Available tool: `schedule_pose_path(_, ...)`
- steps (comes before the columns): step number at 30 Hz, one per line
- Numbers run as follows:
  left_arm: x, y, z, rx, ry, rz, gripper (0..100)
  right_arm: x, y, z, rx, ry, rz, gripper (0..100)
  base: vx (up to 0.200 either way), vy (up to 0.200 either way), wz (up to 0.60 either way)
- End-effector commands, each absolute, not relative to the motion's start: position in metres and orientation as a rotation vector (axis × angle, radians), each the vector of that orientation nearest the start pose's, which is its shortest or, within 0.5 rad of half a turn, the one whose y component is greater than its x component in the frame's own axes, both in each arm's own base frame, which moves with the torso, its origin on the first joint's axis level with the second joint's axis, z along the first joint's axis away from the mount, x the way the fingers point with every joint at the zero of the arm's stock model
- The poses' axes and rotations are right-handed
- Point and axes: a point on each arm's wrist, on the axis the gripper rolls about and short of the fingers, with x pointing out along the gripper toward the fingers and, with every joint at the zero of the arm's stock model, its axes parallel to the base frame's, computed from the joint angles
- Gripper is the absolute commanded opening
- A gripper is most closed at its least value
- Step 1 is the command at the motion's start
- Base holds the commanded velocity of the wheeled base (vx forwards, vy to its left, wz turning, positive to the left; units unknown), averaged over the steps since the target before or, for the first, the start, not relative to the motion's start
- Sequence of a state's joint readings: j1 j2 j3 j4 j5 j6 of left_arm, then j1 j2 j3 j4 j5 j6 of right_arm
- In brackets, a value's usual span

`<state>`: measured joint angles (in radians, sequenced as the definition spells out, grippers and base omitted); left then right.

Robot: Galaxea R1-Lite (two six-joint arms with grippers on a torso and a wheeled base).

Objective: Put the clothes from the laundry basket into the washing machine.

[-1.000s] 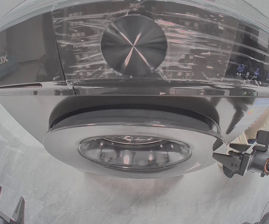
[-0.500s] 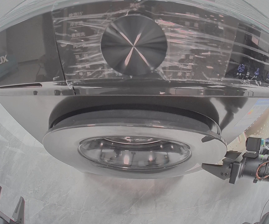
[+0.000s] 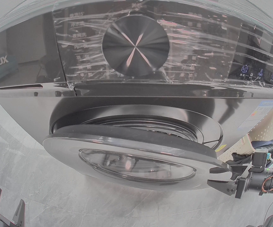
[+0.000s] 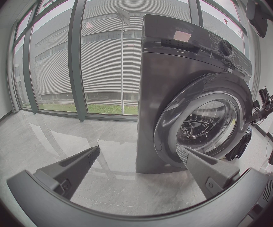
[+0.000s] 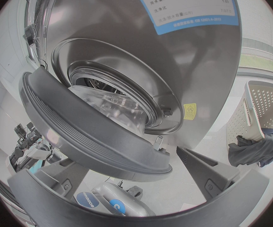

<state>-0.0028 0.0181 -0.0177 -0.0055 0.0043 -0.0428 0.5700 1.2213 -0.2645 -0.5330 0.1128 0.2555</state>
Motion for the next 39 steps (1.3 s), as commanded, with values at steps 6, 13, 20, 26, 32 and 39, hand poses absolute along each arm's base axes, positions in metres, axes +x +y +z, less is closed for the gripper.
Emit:
schedule_pose_path(6, -0.023, 0.000, 0.076, -0.043, -0.006, 0.001, 100, 0.126, 0.085, 0.146, 0.148, 0.466, 0.628, 100, -0.100, 0.000, 0.00)
schedule_pose_path(13, -0.023, 0.000, 0.076, -0.043, -0.006, 0.001, 100, 0.129, 0.091, 0.141, 0.143, 0.500, 0.645, 100, -0.086, 0.000, 0.00)
schedule_pose_path(20, -0.023, 0.000, 0.076, -0.043, -0.006, 0.001, 100, 0.121, 0.092, 0.135, 0.132, 0.508, 0.681, 100, 0.000, 0.000, 0.00)
schedule_pose_path(26, -0.023, 0.000, 0.076, -0.043, -0.006, 0.001, 100, 0.126, 0.093, 0.134, 0.138, 0.517, 0.665, 100, 0.000, 0.000, 0.00)
schedule_pose_path(32, -0.023, 0.000, 0.076, -0.043, -0.006, 0.001, 100, 0.133, 0.098, 0.128, 0.138, 0.523, 0.660, 100, 0.000, 0.000, 0.00)
schedule_pose_path(39, -0.023, 0.000, 0.076, -0.043, -0.006, 0.000, 100, 0.132, 0.099, 0.120, 0.128, 0.553, 0.669, 100, -0.086, 0.000, 0.00)
